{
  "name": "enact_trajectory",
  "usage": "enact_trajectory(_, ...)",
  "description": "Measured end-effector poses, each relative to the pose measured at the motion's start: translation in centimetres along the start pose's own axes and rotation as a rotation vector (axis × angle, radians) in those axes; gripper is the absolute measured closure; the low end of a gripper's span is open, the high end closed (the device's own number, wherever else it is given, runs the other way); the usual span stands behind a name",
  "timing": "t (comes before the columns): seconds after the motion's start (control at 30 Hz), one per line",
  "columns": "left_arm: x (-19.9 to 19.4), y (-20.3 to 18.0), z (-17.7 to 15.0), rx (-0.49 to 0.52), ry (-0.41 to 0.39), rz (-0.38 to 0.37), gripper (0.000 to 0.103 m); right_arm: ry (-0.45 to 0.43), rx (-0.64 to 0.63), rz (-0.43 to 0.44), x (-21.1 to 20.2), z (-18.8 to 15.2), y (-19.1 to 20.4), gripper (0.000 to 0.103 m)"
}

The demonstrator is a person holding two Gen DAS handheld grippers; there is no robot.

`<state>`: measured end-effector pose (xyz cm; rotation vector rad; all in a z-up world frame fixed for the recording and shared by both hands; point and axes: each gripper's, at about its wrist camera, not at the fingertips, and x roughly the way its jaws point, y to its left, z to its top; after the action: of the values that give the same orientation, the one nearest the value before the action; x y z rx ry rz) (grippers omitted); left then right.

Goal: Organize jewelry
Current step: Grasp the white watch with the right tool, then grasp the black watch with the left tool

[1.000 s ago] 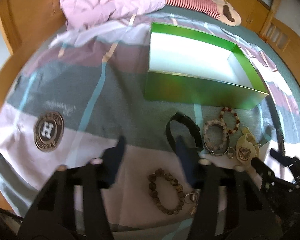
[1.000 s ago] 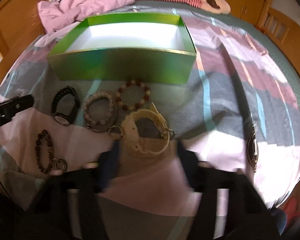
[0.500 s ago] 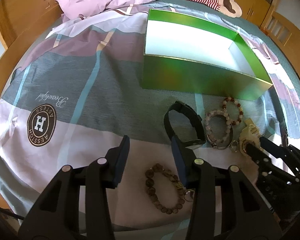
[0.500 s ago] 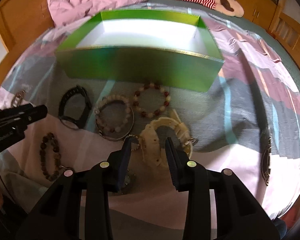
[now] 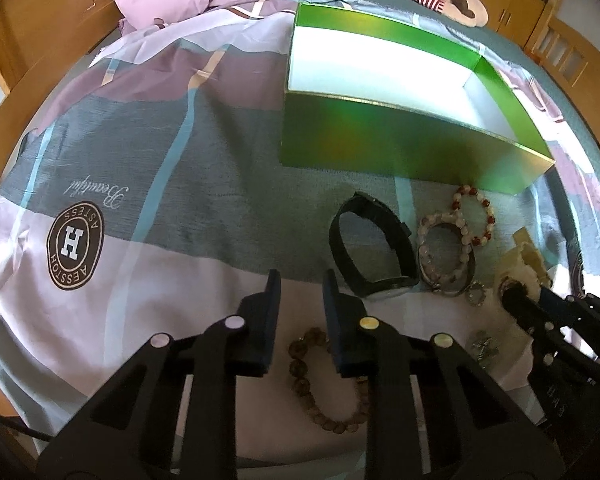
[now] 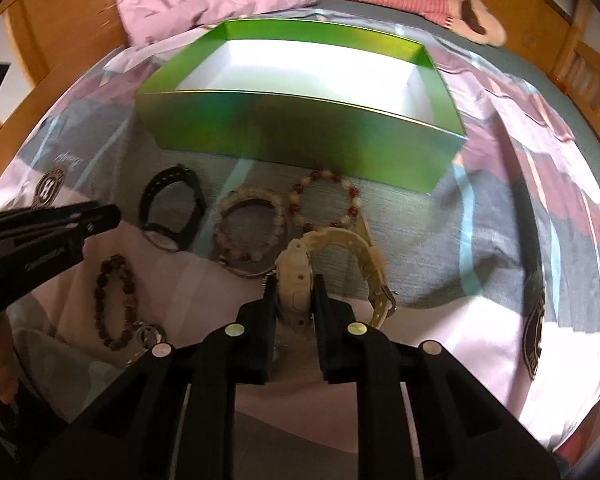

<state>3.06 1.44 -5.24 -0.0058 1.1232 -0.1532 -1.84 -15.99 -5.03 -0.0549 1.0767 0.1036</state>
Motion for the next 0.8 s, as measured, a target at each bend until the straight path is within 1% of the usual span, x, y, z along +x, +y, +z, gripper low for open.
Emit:
enact_trajectory(0.07,-0.4,0.3,0.4,-0.005,-0.007,-0.025,0.081,0.004,-0.034,0.017,-0.3,0.5,0.3,0.085)
enact_trajectory(0.13,-1.0,0.8,1.0,0.000,-0.027,-0.038,0.076,0.000,-0.085,0.015,-1.0,1.3,0.5,0.085)
enact_trajectory(0.2,-2.0,2.0,1.7,-0.034,-0.060,-0.046,0.064,-0.002,-0.152,0.020,-1.9,2.4,0.8,0.085)
enact_trajectory(0.3,-3.0,3.6,2.0,-0.099,-0.049,-0.076,0.063,-0.022,-0.191,0.039,-3.2,3.4,0.4,0.085)
enact_trajectory(0.33,-3.2,3.8,2.0,-0.104,-0.044,-0.079,0.063,-0.025,-0.178,0.051,-3.4,3.8,0.1,0.085)
enact_trajectory(0.43,-4.3,4.0,1.8,-0.083,-0.039,-0.056,0.062,-0.012,-0.127,0.100,-3.5,4.8,-0.3,0.085)
enact_trajectory(0.5,-4.2,4.0,1.9,-0.079,0.030,-0.048,0.062,0.018,-0.091,0.144,-3.0,5.4,-0.5,0.085)
enact_trajectory(0.53,-4.2,3.9,2.0,-0.092,0.058,-0.060,0.062,0.033,-0.070,0.164,-2.9,5.6,-0.6,0.085)
enact_trajectory(0.57,-4.3,3.5,2.2,-0.105,0.072,-0.091,0.061,0.040,-0.057,0.177,-2.8,5.7,-0.6,0.085)
enact_trajectory(0.6,-4.3,2.9,2.4,-0.101,0.075,-0.122,0.057,0.040,-0.052,0.175,-2.8,5.7,-0.5,0.085)
enact_trajectory(0.63,-3.9,1.9,3.1,-0.085,0.081,-0.166,0.056,0.037,-0.055,0.164,-2.8,5.5,-0.4,0.085)
enact_trajectory(0.67,-3.5,1.2,3.4,-0.074,0.084,-0.170,0.055,0.035,-0.061,0.148,-2.7,5.3,-0.2,0.085)
enact_trajectory(0.8,-0.3,-1.3,3.5,-0.026,0.085,-0.087,0.055,0.055,-0.086,0.130,-1.7,4.5,-0.1,0.085)
